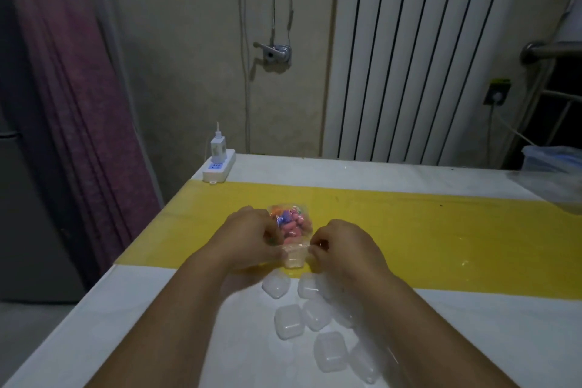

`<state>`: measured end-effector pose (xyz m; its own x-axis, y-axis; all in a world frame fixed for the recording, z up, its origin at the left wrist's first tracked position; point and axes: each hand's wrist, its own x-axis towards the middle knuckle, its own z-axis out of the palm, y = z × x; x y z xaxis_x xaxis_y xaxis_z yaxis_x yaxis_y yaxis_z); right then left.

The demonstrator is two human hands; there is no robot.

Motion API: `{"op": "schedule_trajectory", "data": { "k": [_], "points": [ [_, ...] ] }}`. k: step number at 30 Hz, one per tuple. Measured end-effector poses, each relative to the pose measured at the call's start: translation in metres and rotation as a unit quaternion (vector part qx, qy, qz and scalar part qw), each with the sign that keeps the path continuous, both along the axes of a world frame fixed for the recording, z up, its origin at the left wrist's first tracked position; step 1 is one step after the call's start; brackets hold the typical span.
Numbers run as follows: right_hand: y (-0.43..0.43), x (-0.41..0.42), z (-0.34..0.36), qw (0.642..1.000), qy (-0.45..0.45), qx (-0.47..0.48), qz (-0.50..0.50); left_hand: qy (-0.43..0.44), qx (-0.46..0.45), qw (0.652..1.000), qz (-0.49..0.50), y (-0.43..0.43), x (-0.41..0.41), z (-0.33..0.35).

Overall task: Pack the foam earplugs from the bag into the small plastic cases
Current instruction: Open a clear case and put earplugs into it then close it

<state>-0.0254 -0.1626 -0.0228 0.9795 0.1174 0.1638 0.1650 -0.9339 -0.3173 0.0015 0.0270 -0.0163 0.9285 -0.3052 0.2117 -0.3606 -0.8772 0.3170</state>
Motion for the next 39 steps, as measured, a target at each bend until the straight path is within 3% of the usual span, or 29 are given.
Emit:
{"op": "schedule_trajectory", "data": {
  "k": [6,14,20,27,32,35,39],
  "points": [
    [-0.008,0.004,0.001,0.996,-0.084,0.021,-0.007,-0.009,-0.179,0.984,0.025,-0.013,0.002,-0.01],
    [-0.014,-0.001,0.002,0.989,-0.134,0.068,0.001,-0.049,-0.271,0.959,0.072,-0.026,0.004,-0.021],
    [-0.003,-0.012,0.006,0.993,-0.044,0.053,0.099,-0.039,-0.373,0.926,0.036,-0.034,-0.002,-0.023],
    [-0.007,-0.005,0.002,0.998,0.044,-0.04,-0.006,-0.142,-0.311,0.936,0.084,-0.031,-0.003,-0.023],
    [-0.005,-0.003,0.003,0.998,0.056,-0.012,-0.009,-0.136,-0.297,0.945,0.0,-0.025,-0.004,-0.024],
    [-0.008,-0.003,0.011,0.999,0.024,0.032,-0.026,-0.14,-0.307,0.941,0.022,-0.021,0.003,-0.026],
    [-0.014,0.007,0.017,0.996,0.068,-0.01,-0.05,-0.084,-0.289,0.953,0.041,-0.02,0.012,-0.03]
  ]
}}
